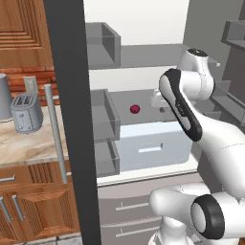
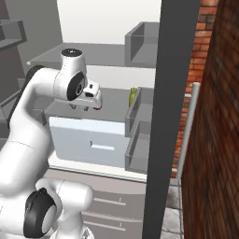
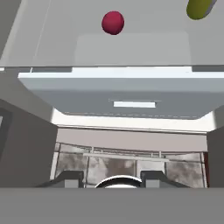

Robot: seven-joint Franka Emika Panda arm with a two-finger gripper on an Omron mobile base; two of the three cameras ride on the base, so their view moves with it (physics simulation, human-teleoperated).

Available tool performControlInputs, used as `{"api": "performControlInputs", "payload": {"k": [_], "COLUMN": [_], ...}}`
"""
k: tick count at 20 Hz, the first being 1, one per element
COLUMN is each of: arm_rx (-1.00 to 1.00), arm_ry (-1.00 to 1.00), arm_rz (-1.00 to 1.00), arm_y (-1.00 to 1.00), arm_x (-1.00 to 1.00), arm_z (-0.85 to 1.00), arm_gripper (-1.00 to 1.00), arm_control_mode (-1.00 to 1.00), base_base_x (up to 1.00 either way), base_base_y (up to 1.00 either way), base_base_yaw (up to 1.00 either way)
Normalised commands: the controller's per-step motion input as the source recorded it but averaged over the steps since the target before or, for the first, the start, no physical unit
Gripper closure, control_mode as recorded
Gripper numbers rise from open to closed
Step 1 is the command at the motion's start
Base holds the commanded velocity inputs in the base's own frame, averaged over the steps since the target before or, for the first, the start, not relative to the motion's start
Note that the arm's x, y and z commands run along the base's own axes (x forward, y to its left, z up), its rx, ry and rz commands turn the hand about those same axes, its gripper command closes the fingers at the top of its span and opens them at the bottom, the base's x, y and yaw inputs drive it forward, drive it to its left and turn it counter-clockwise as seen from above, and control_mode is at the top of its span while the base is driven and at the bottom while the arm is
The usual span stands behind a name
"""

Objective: Move the radish and lemonade from the second highest shelf to the top shelf to make space. Then, place the pitcher from the counter on the cleared second highest shelf.

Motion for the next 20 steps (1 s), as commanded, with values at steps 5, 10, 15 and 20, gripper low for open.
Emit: {"api": "performControlInputs", "payload": {"k": [5, 10, 15, 20], "arm_rx": [0.0, 0.0, 0.0, 0.0], "arm_ry": [-0.26, -0.32, -0.13, 0.0], "arm_rz": [0.0, 0.0, 0.0, 0.0], "arm_y": [0.0, 0.02, 0.09, 0.14], "arm_x": [0.0, 0.0, 0.05, 0.25], "arm_z": [-0.23, -0.65, -0.47, -0.14], "arm_gripper": [-1.0, -1.0, -1.0, -1.0], "arm_control_mode": [-1.0, -1.0, -1.0, -1.0], "base_base_x": [0.0, 0.0, 0.0, 0.0], "base_base_y": [0.0, 0.0, 0.0, 0.0], "base_base_yaw": [0.0, 0.0, 0.0, 0.0]}}
